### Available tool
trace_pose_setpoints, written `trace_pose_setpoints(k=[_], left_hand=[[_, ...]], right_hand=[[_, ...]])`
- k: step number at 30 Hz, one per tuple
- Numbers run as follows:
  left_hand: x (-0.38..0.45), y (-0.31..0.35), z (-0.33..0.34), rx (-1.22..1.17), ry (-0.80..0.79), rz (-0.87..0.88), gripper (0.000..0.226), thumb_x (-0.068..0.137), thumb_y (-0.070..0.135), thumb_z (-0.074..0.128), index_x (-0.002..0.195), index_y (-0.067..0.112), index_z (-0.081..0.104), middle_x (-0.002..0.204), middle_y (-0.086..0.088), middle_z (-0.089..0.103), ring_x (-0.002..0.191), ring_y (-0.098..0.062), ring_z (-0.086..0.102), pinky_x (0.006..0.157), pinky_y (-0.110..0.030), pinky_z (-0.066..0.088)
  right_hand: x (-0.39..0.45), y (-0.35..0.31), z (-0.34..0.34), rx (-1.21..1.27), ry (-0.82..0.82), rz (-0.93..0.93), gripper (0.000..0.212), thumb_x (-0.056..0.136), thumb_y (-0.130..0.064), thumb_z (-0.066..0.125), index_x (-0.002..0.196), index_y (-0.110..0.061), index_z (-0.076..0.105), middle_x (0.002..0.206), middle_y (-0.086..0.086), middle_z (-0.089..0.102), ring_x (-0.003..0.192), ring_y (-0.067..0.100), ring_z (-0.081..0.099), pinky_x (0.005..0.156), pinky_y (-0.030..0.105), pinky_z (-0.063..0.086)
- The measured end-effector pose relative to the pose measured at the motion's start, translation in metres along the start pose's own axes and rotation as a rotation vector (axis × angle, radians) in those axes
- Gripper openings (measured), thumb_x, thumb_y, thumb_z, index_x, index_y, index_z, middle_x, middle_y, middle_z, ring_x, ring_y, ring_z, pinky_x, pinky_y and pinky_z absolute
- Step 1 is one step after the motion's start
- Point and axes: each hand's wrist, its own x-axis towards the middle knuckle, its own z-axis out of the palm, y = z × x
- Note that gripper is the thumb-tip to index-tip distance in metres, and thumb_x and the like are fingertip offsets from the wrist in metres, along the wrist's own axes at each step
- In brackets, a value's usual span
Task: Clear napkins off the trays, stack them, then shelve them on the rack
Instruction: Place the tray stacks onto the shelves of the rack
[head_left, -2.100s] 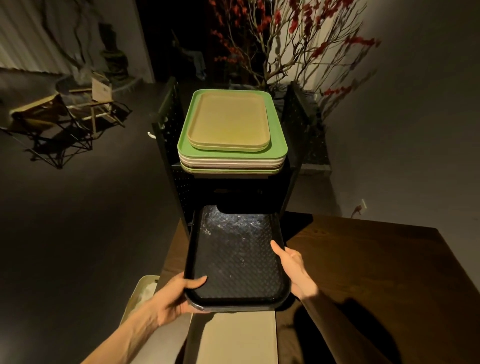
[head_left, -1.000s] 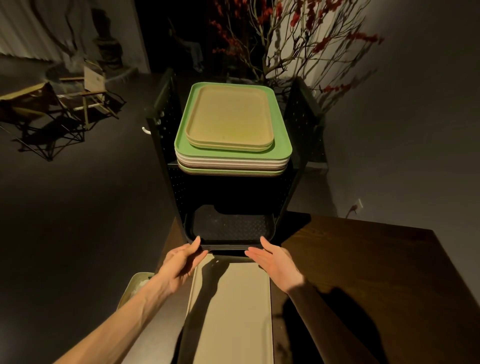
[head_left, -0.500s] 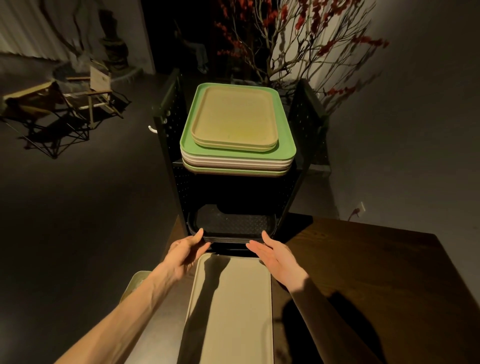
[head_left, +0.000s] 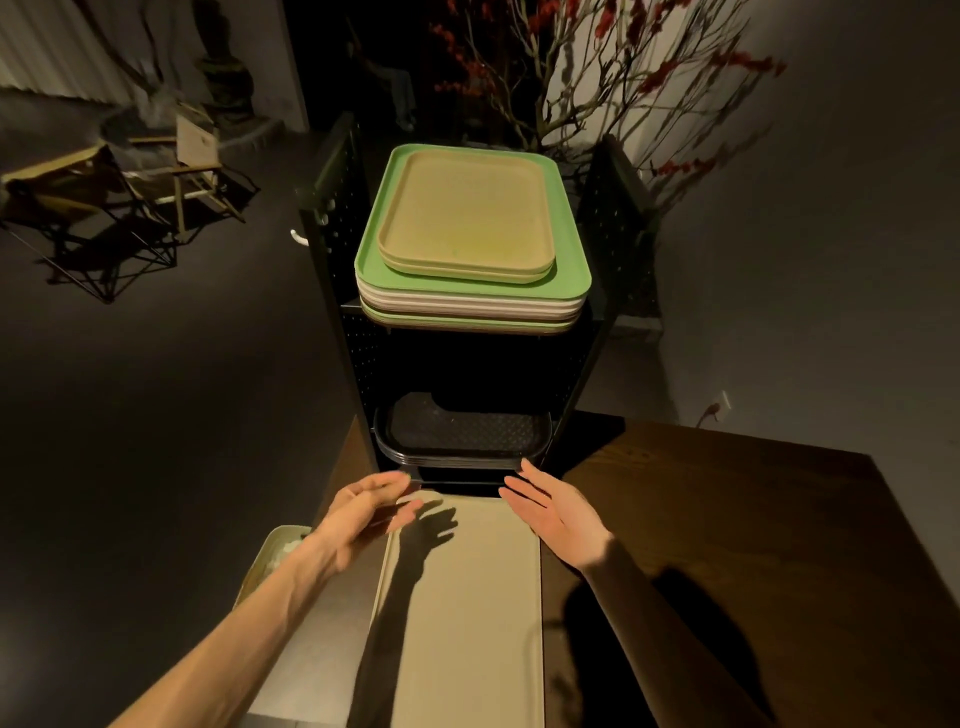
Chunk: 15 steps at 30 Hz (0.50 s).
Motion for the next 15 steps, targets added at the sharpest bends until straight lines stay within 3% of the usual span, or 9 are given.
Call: trace_pose_setpoints(k=[3, 5, 6, 7, 9, 10, 12, 14, 15], left_hand=[[-0.002, -0.038, -0.028, 0.226, 0.115, -0.064, 0.028, 0.088, 0.003, 0.064, 0.116, 0.002, 0.063, 0.111, -0.023, 0.071, 0.094, -0.032, 0.071, 0.074, -0.039, 0.061], [-0.005, -0.069, -0.047, 0.322, 0.134, -0.147, 0.025, 0.09, 0.004, 0.062, 0.114, 0.001, 0.064, 0.108, -0.024, 0.071, 0.094, -0.036, 0.07, 0.08, -0.044, 0.058], [-0.008, -0.084, -0.055, 0.367, 0.139, -0.184, 0.024, 0.091, 0.006, 0.062, 0.114, 0.002, 0.064, 0.107, -0.024, 0.072, 0.095, -0.037, 0.07, 0.084, -0.048, 0.057], [-0.01, -0.098, -0.061, 0.41, 0.155, -0.209, 0.023, 0.091, 0.008, 0.062, 0.113, 0.003, 0.065, 0.106, -0.023, 0.072, 0.096, -0.037, 0.07, 0.085, -0.048, 0.057], [-0.015, -0.123, -0.069, 0.498, 0.214, -0.224, 0.02, 0.089, 0.006, 0.064, 0.109, 0.004, 0.064, 0.103, -0.017, 0.07, 0.091, -0.029, 0.067, 0.076, -0.037, 0.055], [-0.016, -0.133, -0.072, 0.521, 0.259, -0.229, 0.02, 0.088, 0.004, 0.065, 0.108, 0.004, 0.062, 0.1, -0.015, 0.068, 0.086, -0.025, 0.063, 0.07, -0.033, 0.052], [-0.015, -0.151, -0.079, 0.552, 0.34, -0.244, 0.031, 0.085, 0.0, 0.067, 0.114, 0.003, 0.056, 0.105, -0.018, 0.063, 0.085, -0.027, 0.059, 0.068, -0.032, 0.049], [-0.016, -0.163, -0.086, 0.58, 0.356, -0.281, 0.044, 0.083, 0.001, 0.07, 0.123, 0.003, 0.051, 0.115, -0.021, 0.059, 0.091, -0.029, 0.059, 0.072, -0.035, 0.05], [-0.019, -0.168, -0.09, 0.593, 0.351, -0.309, 0.045, 0.084, 0.004, 0.07, 0.124, 0.007, 0.05, 0.115, -0.018, 0.058, 0.09, -0.027, 0.059, 0.073, -0.035, 0.051]], right_hand=[[-0.009, 0.026, -0.018, -0.016, 0.04, 0.104, 0.027, 0.105, -0.012, 0.039, 0.113, -0.008, 0.065, 0.124, 0.021, 0.065, 0.101, 0.028, 0.07, 0.084, 0.031, 0.058], [-0.021, 0.048, -0.028, -0.135, 0.037, 0.143, 0.027, 0.102, -0.019, 0.043, 0.112, -0.006, 0.064, 0.121, 0.017, 0.065, 0.094, 0.019, 0.067, 0.081, 0.026, 0.055], [-0.028, 0.057, -0.031, -0.196, 0.06, 0.173, 0.037, 0.094, -0.027, 0.055, 0.117, 0.002, 0.062, 0.105, 0.01, 0.068, 0.082, 0.012, 0.063, 0.074, 0.021, 0.051], [-0.029, 0.072, -0.038, -0.249, 0.084, 0.196, 0.063, 0.081, -0.035, 0.066, 0.122, 0.011, 0.056, 0.085, 0.003, 0.061, 0.069, 0.008, 0.054, 0.067, 0.019, 0.044], [-0.036, 0.097, -0.048, -0.301, 0.128, 0.243, 0.095, 0.057, -0.044, 0.074, 0.126, 0.015, 0.05, 0.072, -0.003, 0.05, 0.065, 0.009, 0.047, 0.068, 0.024, 0.041], [-0.041, 0.107, -0.05, -0.323, 0.139, 0.287, 0.093, 0.056, -0.046, 0.076, 0.128, 0.01, 0.054, 0.082, 0.002, 0.061, 0.077, 0.013, 0.057, 0.077, 0.028, 0.048], [-0.051, 0.121, -0.046, -0.368, 0.179, 0.374, 0.07, 0.079, -0.032, 0.075, 0.132, 0.006, 0.052, 0.117, 0.021, 0.064, 0.109, 0.031, 0.062, 0.1, 0.044, 0.049], [-0.054, 0.14, -0.049, -0.449, 0.241, 0.411, 0.053, 0.09, -0.01, 0.068, 0.129, 0.019, 0.047, 0.122, 0.037, 0.057, 0.113, 0.048, 0.057, 0.101, 0.052, 0.045], [-0.057, 0.148, -0.052, -0.463, 0.258, 0.417, 0.047, 0.089, -0.006, 0.068, 0.125, 0.02, 0.049, 0.117, 0.036, 0.059, 0.107, 0.046, 0.059, 0.092, 0.05, 0.05]])
